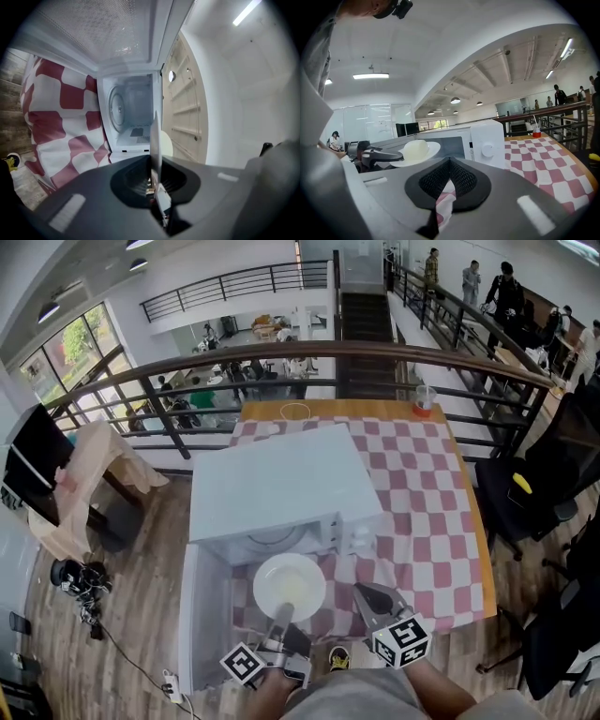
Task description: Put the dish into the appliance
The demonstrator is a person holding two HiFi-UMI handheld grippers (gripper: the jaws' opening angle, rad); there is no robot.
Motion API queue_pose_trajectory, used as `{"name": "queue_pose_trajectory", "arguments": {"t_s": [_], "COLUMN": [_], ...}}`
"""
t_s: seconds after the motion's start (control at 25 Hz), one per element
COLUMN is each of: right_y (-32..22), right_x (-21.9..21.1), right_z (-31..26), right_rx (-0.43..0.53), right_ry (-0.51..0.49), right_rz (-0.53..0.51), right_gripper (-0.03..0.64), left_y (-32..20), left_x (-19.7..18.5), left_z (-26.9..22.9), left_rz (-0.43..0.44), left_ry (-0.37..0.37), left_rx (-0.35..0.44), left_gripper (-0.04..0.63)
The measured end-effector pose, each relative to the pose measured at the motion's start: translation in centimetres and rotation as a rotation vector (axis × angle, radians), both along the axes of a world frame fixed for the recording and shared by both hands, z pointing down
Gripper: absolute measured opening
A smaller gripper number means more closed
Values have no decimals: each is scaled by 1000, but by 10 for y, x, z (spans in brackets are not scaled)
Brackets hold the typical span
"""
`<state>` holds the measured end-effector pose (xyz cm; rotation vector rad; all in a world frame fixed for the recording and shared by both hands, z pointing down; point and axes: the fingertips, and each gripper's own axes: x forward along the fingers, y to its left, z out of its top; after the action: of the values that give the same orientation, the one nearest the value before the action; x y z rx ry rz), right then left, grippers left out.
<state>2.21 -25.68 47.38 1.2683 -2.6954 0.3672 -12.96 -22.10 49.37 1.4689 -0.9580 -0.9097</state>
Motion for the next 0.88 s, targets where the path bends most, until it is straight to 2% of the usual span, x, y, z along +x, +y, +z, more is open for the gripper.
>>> {"name": "queue_pose_trajectory", "arguments": {"t_s": [0.64, 0.88], "right_y": [-28, -25], "right_x": [3, 13], "right_z": [-1, 3], "right_rx": [24, 18], "right_ry": [-14, -9], "right_rz": [-57, -49], "right_gripper": [-3, -3], "left_y": [-14, -6], "left_x": [1, 1], "left_z": [-2, 2], "left_rz": [-49, -58], "left_ry": [-31, -40], "left_rx": [7, -21], "left_gripper": [34, 34]}}
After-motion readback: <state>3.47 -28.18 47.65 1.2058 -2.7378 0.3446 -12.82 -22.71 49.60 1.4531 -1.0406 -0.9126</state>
